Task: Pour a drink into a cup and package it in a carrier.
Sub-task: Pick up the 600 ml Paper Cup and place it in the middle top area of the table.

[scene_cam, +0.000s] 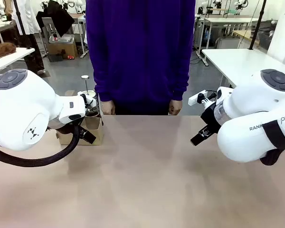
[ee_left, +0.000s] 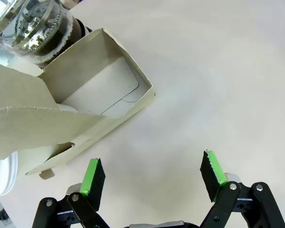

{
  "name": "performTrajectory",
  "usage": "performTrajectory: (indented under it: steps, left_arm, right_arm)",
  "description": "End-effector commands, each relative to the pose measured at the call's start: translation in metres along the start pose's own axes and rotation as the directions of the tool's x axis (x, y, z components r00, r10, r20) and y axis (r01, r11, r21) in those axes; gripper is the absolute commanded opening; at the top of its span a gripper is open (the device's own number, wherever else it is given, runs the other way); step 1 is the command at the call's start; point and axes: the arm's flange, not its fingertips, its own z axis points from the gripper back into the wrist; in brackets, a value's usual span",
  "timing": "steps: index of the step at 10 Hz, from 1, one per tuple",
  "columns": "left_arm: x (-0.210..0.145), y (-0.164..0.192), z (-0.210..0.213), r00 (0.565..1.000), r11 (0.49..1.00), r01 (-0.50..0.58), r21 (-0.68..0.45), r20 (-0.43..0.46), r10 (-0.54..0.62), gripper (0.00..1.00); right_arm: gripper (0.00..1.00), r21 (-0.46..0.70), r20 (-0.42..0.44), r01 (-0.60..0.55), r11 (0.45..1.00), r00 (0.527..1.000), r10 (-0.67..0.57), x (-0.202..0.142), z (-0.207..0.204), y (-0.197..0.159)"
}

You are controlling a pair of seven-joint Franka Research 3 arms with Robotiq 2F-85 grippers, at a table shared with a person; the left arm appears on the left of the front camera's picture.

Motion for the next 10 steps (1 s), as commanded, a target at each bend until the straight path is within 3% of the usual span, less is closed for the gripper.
performTrajectory:
  steps: [1,9,10]
  left_arm:
    - [0.0,0.0,0.0,1.0,1.0,0.0,0.0,0.0,0.0,1.0]
    - [0.0,0.0,0.0,1.0,1.0,0.0,0.0,0.0,0.0,1.0]
    - [0.0,0.0,0.0,1.0,1.0,0.0,0.0,0.0,0.0,1.0]
  right_arm:
    - [1.0,0.0,0.0,0.0,1.0,1.0,0.0,0.0,0.0,0.0]
    - [1.0,0.0,0.0,-0.001,1.0,1.0,0.001,0.0,0.0,0.0]
    - [1.0,0.022,0.006,0.003,1.0,1.0,-0.003,0.016,0.015,-0.016]
